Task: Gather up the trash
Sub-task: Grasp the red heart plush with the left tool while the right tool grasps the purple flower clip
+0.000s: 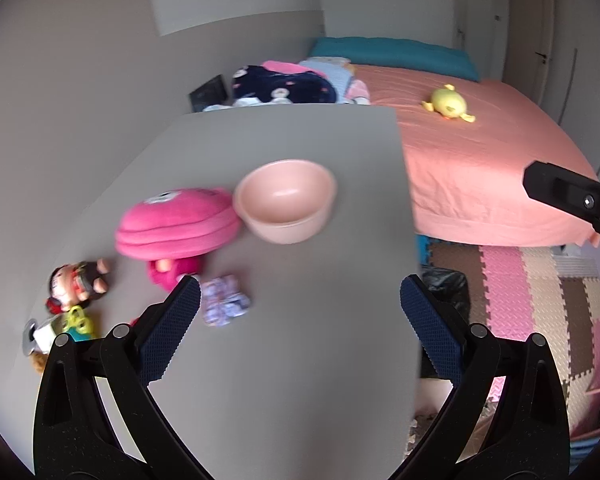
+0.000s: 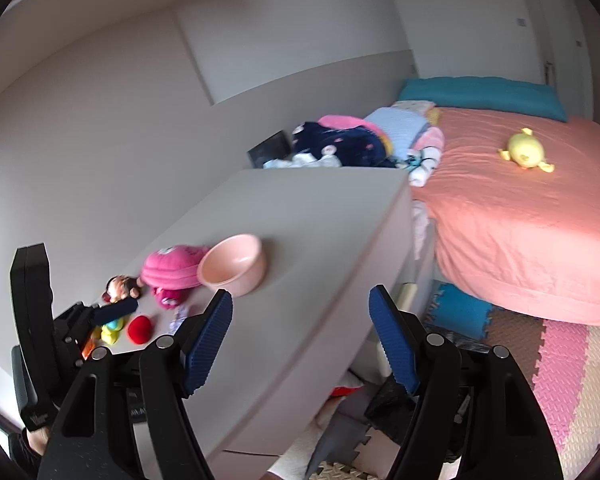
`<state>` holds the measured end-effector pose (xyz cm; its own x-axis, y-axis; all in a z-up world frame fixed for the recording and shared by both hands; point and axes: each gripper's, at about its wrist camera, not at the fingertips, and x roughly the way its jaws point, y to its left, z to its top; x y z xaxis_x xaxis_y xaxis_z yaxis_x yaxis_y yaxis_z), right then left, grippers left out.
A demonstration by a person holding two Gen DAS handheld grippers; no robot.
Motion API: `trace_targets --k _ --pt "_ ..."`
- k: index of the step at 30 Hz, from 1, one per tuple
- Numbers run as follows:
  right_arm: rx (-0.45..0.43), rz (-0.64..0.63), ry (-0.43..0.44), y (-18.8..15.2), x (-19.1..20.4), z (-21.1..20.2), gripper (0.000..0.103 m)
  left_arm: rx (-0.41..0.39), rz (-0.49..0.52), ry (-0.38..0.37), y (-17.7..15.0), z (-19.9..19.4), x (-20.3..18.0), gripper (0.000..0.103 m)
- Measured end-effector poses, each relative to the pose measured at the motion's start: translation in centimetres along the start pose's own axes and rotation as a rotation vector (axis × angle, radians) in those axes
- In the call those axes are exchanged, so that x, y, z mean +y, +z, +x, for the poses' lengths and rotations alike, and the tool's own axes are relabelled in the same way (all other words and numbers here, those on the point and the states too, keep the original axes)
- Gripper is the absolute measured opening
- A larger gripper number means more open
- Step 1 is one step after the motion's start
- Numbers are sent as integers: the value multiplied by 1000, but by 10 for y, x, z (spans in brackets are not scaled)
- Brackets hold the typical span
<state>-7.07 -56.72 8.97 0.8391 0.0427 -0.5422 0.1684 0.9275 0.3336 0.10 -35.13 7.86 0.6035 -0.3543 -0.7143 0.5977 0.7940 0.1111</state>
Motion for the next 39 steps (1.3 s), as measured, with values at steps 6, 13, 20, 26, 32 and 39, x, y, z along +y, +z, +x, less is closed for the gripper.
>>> trace_targets --k 6,13,20,26,32,39 --pt "41 -41 34 -5 33 17 72 13 -100 55 -15 5 53 97" --pt "80 -91 38 -12 66 34 72 57 -170 65 -36 26 92 97" --pt "122 -121 65 -18 90 59 72 106 -208 35 -45 48 111 97" --pt "183 -100 100 -25 103 92 69 128 -212 36 -50 65 119 71" --pt "240 -86 121 -31 118 122 58 113 -242 66 -52 64 132 44" --pt "273 -178 79 -37 145 148 45 115 -262 92 -58 58 144 44"
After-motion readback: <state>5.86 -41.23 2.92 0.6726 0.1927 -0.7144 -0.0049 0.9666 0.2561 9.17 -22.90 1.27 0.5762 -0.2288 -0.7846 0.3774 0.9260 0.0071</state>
